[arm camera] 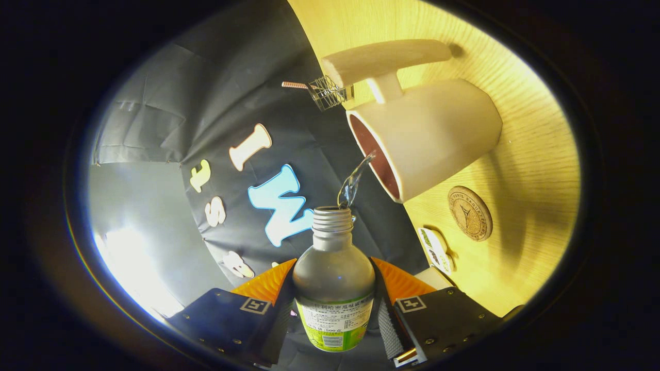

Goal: Take the bottle from table, then pour the juice into the cup, finally place the bottle on the coaster

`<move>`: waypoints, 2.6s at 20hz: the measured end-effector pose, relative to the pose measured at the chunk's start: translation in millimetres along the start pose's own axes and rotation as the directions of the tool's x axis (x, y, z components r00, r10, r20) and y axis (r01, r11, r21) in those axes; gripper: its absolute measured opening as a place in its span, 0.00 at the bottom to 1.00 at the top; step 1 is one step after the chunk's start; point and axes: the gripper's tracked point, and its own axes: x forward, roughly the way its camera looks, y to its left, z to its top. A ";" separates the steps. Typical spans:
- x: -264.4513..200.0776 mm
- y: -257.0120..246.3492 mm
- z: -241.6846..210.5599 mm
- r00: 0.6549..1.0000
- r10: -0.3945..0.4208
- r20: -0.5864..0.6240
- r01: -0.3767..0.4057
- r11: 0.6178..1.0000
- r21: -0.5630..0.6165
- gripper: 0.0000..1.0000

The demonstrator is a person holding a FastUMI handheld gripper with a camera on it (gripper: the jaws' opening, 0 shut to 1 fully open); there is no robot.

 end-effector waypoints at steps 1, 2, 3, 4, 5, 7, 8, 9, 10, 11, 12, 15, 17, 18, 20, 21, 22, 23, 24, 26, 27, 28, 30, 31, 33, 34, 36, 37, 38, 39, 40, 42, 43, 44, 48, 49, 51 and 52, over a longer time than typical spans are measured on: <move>-0.4 0.3 0.0 1.000 0.002 0.001 -0.002 1.000 -0.001 0.73; -0.9 0.5 1.1 1.000 0.003 0.003 -0.003 1.000 -0.001 0.73; -1.1 1.9 2.4 1.000 0.004 0.004 -0.004 1.000 0.002 0.73; -0.7 2.8 2.8 1.000 0.007 0.006 -0.007 1.000 0.008 0.73; -0.9 4.5 3.6 1.000 0.010 0.007 -0.010 1.000 0.014 0.73; -1.0 4.6 3.2 1.000 0.011 0.008 -0.011 1.000 0.019 0.73; -0.9 4.5 3.8 1.000 0.010 0.007 -0.010 1.000 0.020 0.73; -1.1 5.0 3.6 1.000 0.009 0.009 -0.009 1.000 0.023 0.73; -0.8 4.6 3.7 1.000 0.010 0.009 -0.010 1.000 0.027 0.73; -2.0 5.4 3.7 1.000 0.011 0.010 -0.011 0.999 0.031 0.73; -1.4 5.3 3.9 1.000 0.011 0.010 -0.011 0.999 0.034 0.73; -1.3 6.4 5.5 1.000 0.012 0.013 -0.012 0.999 0.036 0.73; -1.7 6.6 5.5 1.000 0.011 0.015 -0.011 0.999 0.041 0.73; -2.3 6.8 5.8 1.000 0.011 0.015 -0.012 0.999 0.045 0.73; -3.0 8.2 7.7 1.000 0.012 0.019 -0.013 0.999 0.050 0.73; -3.3 9.2 8.5 1.000 0.012 0.021 -0.013 0.999 0.051 0.73; -2.5 8.7 8.9 1.000 0.009 0.019 -0.010 0.999 0.049 0.73; -2.4 9.0 9.6 1.000 0.010 0.018 -0.011 0.999 0.047 0.73; -1.8 10.0 10.6 1.000 0.013 0.019 -0.014 0.999 0.046 0.73; -0.8 10.3 12.1 1.000 0.014 0.017 -0.015 0.999 0.045 0.73; 0.4 11.2 12.7 1.000 0.015 0.018 -0.015 0.999 0.044 0.73; 0.2 11.1 13.6 1.000 0.015 0.019 -0.016 0.999 0.041 0.73; 0.0 9.9 15.8 1.000 0.009 0.020 -0.010 0.999 0.034 0.73; 0.0 9.2 16.8 1.000 0.006 0.022 -0.007 1.000 0.029 0.73; 0.6 7.4 18.1 1.000 0.001 0.024 -0.002 1.000 0.019 0.73; 1.4 6.0 18.6 1.000 -0.002 0.022 0.002 1.000 0.014 0.73; 1.0 4.8 21.2 1.000 -0.005 0.025 0.004 1.000 0.011 0.73; 0.0 3.5 22.7 1.000 -0.006 0.027 0.006 1.000 0.010 0.73; 0.7 2.1 23.9 1.000 -0.009 0.029 0.009 1.000 0.008 0.73; 1.5 0.8 24.8 0.999 -0.011 0.032 0.011 1.000 0.008 0.73; 1.0 -0.6 26.6 0.999 -0.014 0.034 0.013 1.000 0.009 0.73; 0.3 -2.0 27.7 0.999 -0.016 0.034 0.016 1.000 0.003 0.73; -0.1 -1.2 28.0 0.999 -0.014 0.034 0.014 1.000 0.005 0.73; 0.1 -1.1 28.2 0.999 -0.013 0.034 0.013 1.000 0.006 0.73; -1.9 1.2 30.3 0.999 -0.010 0.038 0.010 1.000 0.003 0.73; -2.6 2.0 29.9 0.999 -0.010 0.037 0.010 1.000 0.001 0.73; -2.4 3.0 30.1 0.999 -0.008 0.037 0.008 1.000 -0.002 0.73; -3.1 4.4 30.7 0.999 -0.005 0.038 0.005 1.000 -0.001 0.73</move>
